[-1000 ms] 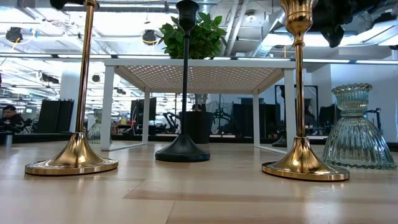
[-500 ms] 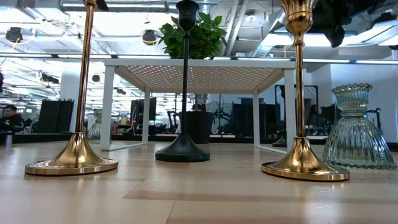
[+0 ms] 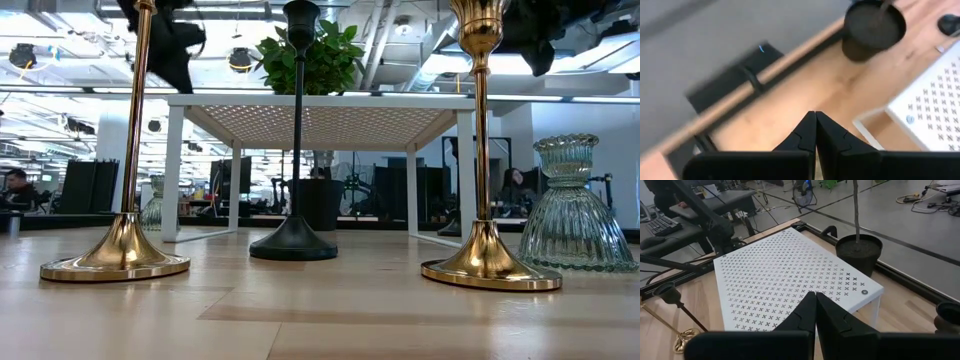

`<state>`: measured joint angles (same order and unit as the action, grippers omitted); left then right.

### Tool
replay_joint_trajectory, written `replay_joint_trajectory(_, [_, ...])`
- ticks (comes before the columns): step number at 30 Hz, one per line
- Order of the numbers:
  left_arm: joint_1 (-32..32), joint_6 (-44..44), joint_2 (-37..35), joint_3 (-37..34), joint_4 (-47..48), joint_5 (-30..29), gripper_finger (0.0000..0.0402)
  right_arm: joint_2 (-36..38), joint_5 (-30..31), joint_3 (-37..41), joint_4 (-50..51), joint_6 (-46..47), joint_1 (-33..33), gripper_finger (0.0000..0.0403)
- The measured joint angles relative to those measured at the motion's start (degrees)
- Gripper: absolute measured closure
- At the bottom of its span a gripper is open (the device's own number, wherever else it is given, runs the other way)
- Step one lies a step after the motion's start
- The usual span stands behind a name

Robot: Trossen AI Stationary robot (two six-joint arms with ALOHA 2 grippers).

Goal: Pick & Place candle stick holders
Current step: Put the left green candle holder on the shelf

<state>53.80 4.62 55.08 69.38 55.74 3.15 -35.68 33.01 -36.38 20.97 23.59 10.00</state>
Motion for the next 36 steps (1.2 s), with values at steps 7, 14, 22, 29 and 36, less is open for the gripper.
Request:
replay_joint_trajectory(7, [9.1, 3.1, 5.2, 0.0, 12.8, 13.9, 0.0398, 0.0, 0.0, 0.0, 0.2, 0.0, 0.0, 0.0403])
replay_joint_trajectory(14, [9.4, 5.8, 11.4, -1.6, 16.5, 15.2, 0.0397, 0.0, 0.0, 0.0, 1.3, 0.0, 0.0, 0.0403])
replay_joint_trajectory(22, [9.3, 7.1, 15.4, -9.3, 12.4, 15.4, 0.0396, 0.0, 0.0, 0.0, 1.3, 0.0, 0.0, 0.0403])
replay_joint_trajectory(29, [9.2, 6.9, 15.5, -12.2, 7.4, 15.4, 0.0395, 0.0, 0.0, 0.0, 1.3, 0.0, 0.0, 0.0403])
replay_joint_trajectory(36, [9.2, 3.8, 15.5, -12.3, 0.2, 15.4, 0.0395, 0.0, 0.0, 0.0, 1.3, 0.0, 0.0, 0.0403])
